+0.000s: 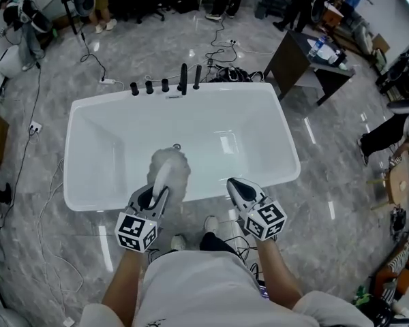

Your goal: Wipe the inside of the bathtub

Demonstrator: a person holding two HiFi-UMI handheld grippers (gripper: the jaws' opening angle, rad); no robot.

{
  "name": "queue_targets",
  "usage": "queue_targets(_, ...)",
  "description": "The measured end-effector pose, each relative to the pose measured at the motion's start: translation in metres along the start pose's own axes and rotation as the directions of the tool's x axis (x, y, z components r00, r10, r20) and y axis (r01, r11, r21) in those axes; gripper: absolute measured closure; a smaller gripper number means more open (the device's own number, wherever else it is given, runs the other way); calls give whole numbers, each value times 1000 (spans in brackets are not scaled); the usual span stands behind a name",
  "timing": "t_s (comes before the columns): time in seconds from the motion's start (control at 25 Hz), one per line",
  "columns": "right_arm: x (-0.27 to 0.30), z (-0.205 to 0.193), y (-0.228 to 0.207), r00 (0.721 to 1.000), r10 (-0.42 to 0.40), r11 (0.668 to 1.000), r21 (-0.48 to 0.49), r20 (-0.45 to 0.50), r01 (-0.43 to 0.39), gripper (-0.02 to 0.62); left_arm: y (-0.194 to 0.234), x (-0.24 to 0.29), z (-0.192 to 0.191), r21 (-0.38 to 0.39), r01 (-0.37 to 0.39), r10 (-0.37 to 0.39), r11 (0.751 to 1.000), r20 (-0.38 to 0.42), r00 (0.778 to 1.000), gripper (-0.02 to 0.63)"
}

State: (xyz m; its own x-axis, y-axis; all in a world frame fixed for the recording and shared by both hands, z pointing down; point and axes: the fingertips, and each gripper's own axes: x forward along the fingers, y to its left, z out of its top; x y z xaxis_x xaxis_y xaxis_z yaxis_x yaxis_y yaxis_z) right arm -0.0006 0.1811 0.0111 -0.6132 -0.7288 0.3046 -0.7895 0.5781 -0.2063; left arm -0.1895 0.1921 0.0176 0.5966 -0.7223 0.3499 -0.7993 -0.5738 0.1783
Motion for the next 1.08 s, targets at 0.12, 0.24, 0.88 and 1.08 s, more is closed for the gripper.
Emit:
queue_targets(0.12, -4, 5, 18, 1000, -24, 1000, 7, 20, 24, 577, 15, -19, 4, 23, -10, 9, 1000, 19, 1000, 509)
queue_targets(0.24, -4, 5, 32, 999, -19, 1000, 9, 25, 19, 577, 25, -32, 6, 32, -39, 38, 999, 38, 999, 509)
queue_targets(0.88, -28, 12, 13, 999, 24, 999, -39, 29, -23, 577, 1, -43, -3, -11, -120, 120, 993, 66, 991, 509)
queue_targets(1.08, -39, -4, 2, 1000, 11, 1000, -17, 13, -11, 577, -5, -39, -7, -3, -134, 134, 991, 67, 989, 509)
